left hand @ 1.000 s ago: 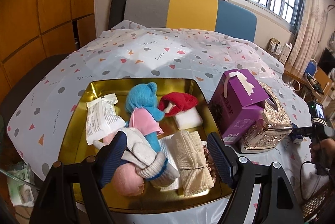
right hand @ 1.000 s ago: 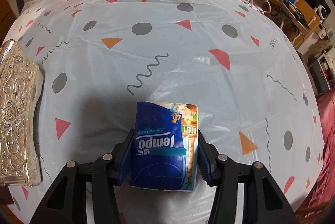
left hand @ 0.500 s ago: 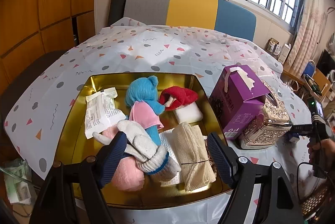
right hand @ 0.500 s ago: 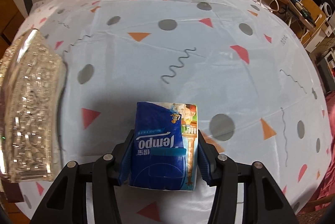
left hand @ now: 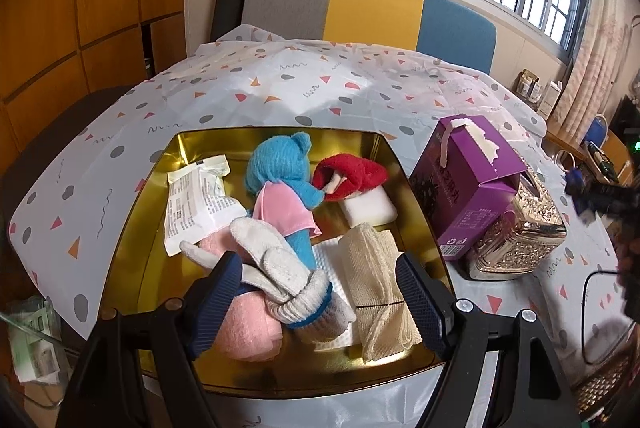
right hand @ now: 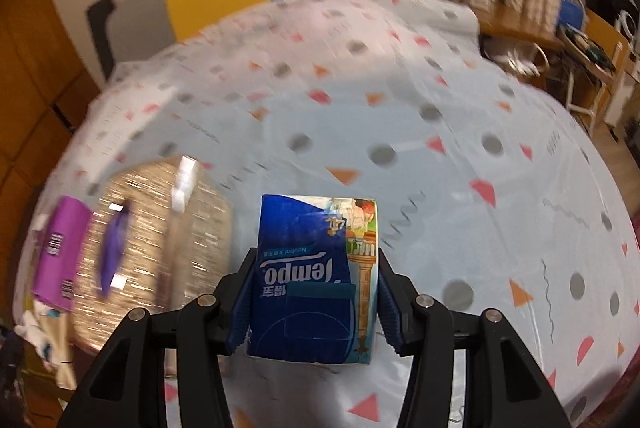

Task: Organize soft objects
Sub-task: 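Carry the blue tissue pack into the gold tray and open the right tool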

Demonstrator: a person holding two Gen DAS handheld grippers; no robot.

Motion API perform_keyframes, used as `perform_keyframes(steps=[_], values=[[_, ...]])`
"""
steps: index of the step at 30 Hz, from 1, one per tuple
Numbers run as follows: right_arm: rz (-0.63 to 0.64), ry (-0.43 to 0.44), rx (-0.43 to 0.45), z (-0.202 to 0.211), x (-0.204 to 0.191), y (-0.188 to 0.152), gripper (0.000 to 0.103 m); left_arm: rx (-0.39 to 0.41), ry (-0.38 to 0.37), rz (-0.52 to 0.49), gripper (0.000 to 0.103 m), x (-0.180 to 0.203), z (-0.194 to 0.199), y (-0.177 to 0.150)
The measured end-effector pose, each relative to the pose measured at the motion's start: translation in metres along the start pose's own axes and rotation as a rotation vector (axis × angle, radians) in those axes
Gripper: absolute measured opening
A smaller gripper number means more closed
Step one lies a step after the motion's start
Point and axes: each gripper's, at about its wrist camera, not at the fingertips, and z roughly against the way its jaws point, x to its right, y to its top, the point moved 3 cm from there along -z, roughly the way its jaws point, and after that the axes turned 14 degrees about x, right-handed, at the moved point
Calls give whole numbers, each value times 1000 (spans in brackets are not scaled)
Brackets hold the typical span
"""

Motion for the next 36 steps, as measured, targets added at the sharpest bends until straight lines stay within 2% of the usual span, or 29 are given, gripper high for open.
perform_keyframes(steps=[4, 8, 14, 16, 20, 23, 27, 30, 33, 36], values=[[55, 70, 51, 19, -35, 16, 53, -5, 10, 10, 80, -6, -1, -3], [133, 176, 117, 45, -83, 31, 53, -3, 46, 29, 80, -21, 0, -4], [318, 407, 185, 92, -183, 27, 53, -15, 136, 82, 80, -60, 0, -7], [392, 498, 167, 101, -223, 14, 53, -10, 164, 98, 80, -71, 2, -7], [491, 600, 86, 92, -287, -21, 53, 5, 197, 120, 80, -87, 7, -4], [543, 595, 17, 65, -320, -50, 53, 22, 206, 121, 80, -92, 12, -1], [546, 570, -88, 21, -344, -80, 53, 32, 215, 121, 80, -97, 15, 2], [557, 538, -148, -13, -351, -103, 53, 31, 219, 131, 80, -101, 16, 1], [555, 464, -189, -40, -345, -119, 53, 25, 221, 135, 80, -104, 15, 0], [540, 430, -215, -52, -342, -128, 53, 20, 220, 137, 80, -104, 13, -1]])
